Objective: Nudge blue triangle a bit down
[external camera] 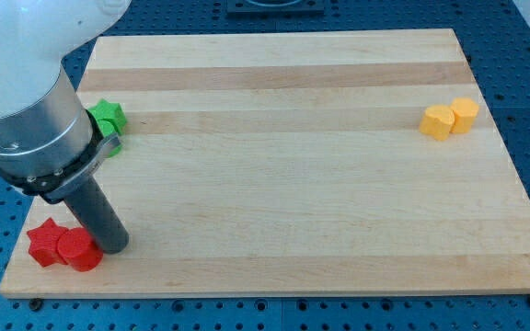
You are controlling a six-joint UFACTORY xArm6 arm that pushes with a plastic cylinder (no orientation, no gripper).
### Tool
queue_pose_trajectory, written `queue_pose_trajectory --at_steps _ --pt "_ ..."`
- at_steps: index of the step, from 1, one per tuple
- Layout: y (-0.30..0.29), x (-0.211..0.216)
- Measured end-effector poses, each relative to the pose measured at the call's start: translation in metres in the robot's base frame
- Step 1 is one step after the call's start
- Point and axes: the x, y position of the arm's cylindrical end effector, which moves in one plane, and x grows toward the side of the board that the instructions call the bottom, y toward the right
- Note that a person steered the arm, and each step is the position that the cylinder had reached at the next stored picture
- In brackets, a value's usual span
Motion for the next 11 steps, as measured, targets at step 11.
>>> queue_pose_trajectory --at_steps 11 --pt "0.031 -0.292"
